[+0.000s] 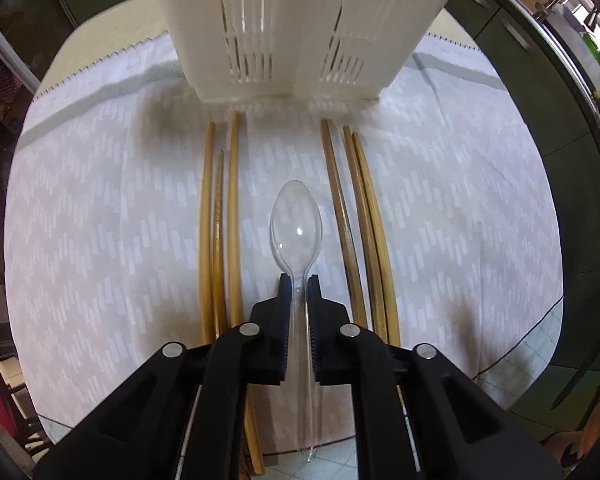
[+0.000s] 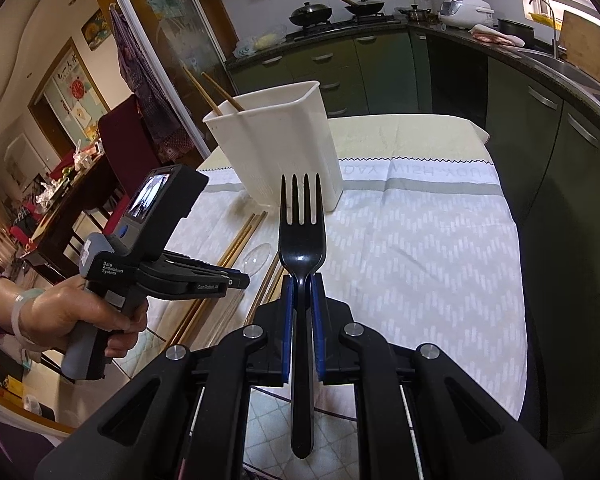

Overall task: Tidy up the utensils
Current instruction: 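Lift the spoon above the white holder with the left tool while the right tool lifts the fork, then open the left tool to drop the spoon into the holder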

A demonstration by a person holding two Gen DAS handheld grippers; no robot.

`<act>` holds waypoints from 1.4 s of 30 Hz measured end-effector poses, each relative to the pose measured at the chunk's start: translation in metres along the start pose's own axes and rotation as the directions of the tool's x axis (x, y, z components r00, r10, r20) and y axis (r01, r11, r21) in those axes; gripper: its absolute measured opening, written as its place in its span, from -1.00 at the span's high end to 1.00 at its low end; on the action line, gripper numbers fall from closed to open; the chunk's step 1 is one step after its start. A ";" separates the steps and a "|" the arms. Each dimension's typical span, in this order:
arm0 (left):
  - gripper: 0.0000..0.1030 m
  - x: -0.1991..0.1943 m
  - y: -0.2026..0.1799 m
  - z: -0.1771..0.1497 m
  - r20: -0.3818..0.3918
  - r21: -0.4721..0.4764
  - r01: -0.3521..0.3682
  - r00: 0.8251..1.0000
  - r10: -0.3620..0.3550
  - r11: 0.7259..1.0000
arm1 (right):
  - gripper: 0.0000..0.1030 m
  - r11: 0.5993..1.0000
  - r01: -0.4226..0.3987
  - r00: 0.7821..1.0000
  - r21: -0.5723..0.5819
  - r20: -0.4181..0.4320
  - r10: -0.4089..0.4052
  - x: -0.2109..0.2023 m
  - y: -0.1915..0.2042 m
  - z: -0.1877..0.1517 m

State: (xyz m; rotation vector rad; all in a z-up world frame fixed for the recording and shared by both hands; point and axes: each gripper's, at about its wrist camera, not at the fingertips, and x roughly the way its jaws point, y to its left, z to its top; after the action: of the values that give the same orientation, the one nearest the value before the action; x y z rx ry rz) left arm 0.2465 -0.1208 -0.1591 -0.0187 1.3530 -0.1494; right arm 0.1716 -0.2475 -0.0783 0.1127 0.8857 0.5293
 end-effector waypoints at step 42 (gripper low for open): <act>0.84 -0.221 0.014 0.088 0.918 0.040 0.009 0.396 -0.040 0.999 | 0.82 1.000 -0.026 0.997 -0.006 0.072 0.027 -0.018 0.010 0.024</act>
State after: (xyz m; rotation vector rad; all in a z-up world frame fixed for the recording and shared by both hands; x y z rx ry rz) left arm 0.2876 -0.0877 0.0728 -0.0868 0.1890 -0.1468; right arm 0.1760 -0.2445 -0.0470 0.1381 0.8131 0.5492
